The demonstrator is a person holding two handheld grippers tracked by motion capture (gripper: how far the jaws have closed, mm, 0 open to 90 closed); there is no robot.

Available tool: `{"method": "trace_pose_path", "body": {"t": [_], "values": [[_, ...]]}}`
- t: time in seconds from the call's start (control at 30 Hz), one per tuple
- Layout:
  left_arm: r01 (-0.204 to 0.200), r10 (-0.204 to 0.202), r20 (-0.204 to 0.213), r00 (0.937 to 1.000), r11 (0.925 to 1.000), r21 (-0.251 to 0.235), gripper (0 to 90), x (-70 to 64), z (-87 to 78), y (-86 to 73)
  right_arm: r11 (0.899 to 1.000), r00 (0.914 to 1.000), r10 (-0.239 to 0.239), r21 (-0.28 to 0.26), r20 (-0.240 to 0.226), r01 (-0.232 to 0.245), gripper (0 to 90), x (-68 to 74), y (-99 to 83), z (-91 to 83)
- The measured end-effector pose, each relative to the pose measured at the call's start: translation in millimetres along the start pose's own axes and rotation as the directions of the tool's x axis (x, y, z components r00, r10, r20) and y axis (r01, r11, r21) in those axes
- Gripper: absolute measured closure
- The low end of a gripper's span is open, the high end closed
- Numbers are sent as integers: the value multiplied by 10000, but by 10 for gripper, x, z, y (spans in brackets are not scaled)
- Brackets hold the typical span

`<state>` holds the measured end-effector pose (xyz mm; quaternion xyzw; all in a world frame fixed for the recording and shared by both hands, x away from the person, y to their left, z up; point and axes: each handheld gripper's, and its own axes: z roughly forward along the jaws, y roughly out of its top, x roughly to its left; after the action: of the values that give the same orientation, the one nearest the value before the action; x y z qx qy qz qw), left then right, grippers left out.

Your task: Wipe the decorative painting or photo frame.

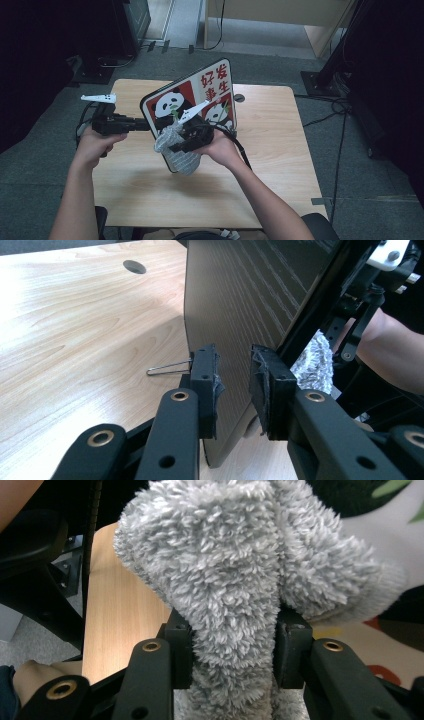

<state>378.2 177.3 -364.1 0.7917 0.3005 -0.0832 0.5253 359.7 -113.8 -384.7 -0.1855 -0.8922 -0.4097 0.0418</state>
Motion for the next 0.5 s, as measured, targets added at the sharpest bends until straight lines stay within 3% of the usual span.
{"method": "trace_pose_path", "body": {"t": [0.5], "values": [[3, -3, 18, 10000, 10000, 64, 732, 0, 12, -13, 9996, 9996, 252, 92, -116, -251, 612, -28, -194, 101]]}}
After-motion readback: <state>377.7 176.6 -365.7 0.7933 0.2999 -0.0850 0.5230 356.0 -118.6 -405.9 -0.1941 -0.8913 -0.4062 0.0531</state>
